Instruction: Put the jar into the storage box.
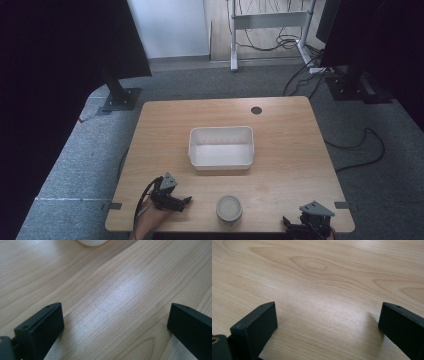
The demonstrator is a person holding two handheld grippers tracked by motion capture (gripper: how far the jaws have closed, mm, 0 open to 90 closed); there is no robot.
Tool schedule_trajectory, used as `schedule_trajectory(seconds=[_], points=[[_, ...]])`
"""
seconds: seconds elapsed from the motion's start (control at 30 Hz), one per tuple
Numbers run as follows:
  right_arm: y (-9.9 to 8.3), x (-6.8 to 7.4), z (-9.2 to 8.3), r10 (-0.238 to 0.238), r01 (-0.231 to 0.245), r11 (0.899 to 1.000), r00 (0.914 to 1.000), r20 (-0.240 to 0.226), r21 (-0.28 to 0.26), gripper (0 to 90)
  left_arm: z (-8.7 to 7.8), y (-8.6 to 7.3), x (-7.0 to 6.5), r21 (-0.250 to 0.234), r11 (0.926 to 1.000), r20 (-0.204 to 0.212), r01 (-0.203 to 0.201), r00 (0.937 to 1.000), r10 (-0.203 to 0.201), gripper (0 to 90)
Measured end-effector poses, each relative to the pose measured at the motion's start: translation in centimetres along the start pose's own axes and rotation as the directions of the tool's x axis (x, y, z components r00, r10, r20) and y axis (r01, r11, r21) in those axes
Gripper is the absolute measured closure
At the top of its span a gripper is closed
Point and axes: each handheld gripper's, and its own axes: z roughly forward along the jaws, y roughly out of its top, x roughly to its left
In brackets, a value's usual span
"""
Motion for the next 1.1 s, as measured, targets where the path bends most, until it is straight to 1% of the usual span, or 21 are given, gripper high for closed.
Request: schedule_trajectory(seconds=[0.03, 0.4, 0.87, 1.1], points=[[0.01, 0.08, 0.02, -0.005, 0.005, 1.0, 1.0, -0.003, 0.001, 1.8, 0.01, -0.01, 0.0, -0.002, 1.0, 0.0, 0.0, 1.0, 0.0, 0.4], [0.02, 0.07, 0.07, -0.001, 0.001, 1.0, 1.0, 0.0, 0.006, 0.0, 0.05, -0.01, -0.02, -0.005, 1.0, 0.0, 0.004, 1.0, -0.004, 0.2], [0.03, 0.13, 0.07, -0.006, 0.006, 1.0, 1.0, -0.006, 0.008, 0.0, 0.05, -0.01, -0.01, -0.005, 1.0, -0.002, 0.005, 1.0, -0.005, 0.3], [0.13, 0.66, 0.05, -0.014, 0.014, 1.0, 0.9998, -0.014, 0.02, 0.0, 0.05, -0.01, -0.01, -0.005, 1.0, -0.002, 0.005, 1.0, -0.005, 0.4]])
